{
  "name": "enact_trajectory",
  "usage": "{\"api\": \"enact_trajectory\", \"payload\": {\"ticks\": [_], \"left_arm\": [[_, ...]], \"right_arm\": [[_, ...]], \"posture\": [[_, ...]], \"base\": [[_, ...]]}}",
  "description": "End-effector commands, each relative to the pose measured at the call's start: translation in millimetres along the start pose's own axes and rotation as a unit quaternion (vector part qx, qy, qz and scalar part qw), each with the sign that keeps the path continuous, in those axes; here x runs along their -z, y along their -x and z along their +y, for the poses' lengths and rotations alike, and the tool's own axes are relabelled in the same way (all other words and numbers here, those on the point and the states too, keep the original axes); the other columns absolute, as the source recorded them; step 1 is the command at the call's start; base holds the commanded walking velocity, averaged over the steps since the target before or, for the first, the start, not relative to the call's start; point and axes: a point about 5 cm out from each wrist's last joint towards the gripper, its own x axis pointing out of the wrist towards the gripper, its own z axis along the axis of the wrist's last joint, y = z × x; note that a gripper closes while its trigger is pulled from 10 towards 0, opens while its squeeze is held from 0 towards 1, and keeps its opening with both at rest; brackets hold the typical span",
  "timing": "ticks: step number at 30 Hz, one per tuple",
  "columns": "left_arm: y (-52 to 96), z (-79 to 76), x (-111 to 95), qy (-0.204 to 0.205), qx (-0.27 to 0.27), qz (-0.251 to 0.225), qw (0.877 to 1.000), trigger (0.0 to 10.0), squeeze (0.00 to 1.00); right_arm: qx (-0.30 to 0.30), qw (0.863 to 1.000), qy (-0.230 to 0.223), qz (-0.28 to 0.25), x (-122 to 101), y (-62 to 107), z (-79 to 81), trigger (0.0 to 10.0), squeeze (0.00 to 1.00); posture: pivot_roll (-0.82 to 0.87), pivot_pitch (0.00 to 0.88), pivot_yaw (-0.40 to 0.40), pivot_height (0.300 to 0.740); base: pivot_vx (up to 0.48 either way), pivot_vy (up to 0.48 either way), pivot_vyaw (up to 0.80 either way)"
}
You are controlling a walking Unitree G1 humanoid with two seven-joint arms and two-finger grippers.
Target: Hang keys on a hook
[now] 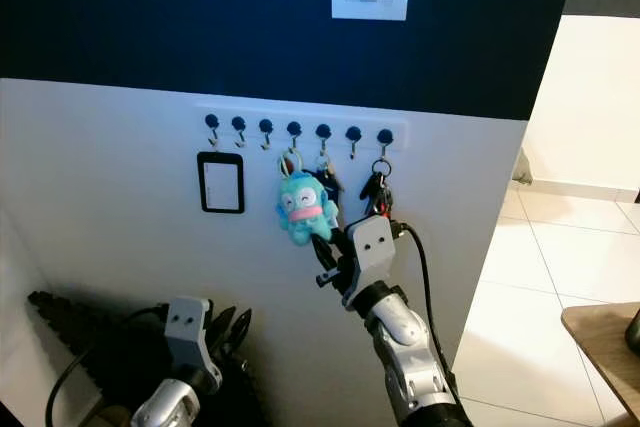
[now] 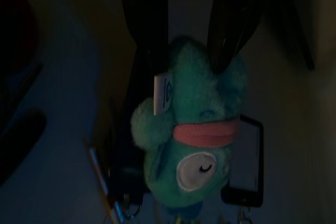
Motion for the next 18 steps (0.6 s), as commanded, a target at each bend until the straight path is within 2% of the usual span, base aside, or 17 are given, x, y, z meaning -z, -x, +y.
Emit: {"api": "enact_trajectory", "payload": {"ticks": [1, 7, 11, 13, 16, 18], "left_arm": [[-0.7, -5.3, -1.8, 0.013, 0.01, -0.009, 1.0, 10.0, 0.0], [-0.4, -6.1, -1.8, 0.012, 0.013, -0.008, 1.0, 10.0, 0.0], [-1.3, -8.8, -7.5, 0.014, 0.021, -0.027, 0.999, 10.0, 0.0], [-3.2, -17.3, -20.4, 0.013, 0.052, -0.06, 0.997, 10.0, 0.0], [-4.6, -25.1, -30.2, 0.01, 0.077, -0.081, 0.994, 10.0, 0.0], [-8.0, -32.9, -45.6, 0.004, 0.092, -0.114, 0.989, 10.0, 0.0]], "right_arm": [[-0.005, 1.0, 0.001, 0.017, 8.9, 6.0, 2.6, 10.0, 0.0], [-0.004, 1.0, 0.001, 0.031, 16.7, 11.2, 5.3, 10.0, 0.0], [-0.004, 0.999, -0.001, 0.032, 17.7, 11.4, 6.3, 10.0, 0.0], [-0.004, 1.0, -0.003, 0.031, 17.3, 11.1, 6.0, 10.0, 0.0], [-0.003, 1.0, -0.004, 0.03, 17.2, 11.2, 5.7, 10.0, 0.0], [-0.003, 1.0, -0.004, 0.031, 18.3, 11.8, 5.4, 10.0, 0.0]], "posture": [[0.02, 0.022, -0.001, 0.74], [0.02, 0.025, 0.001, 0.74], [0.01, 0.028, 0.002, 0.74], [0.02, 0.029, 0.001, 0.74], [0.02, 0.029, 0.001, 0.74], [0.02, 0.029, 0.001, 0.74]], "base": [[0.0, 0.0, 0.0], [0.0, 0.0, 0.0], [0.0, 0.0, 0.0], [0.0, 0.0, 0.0], [0.0, 0.0, 0.0], [0.0, 0.0, 0.0]]}}
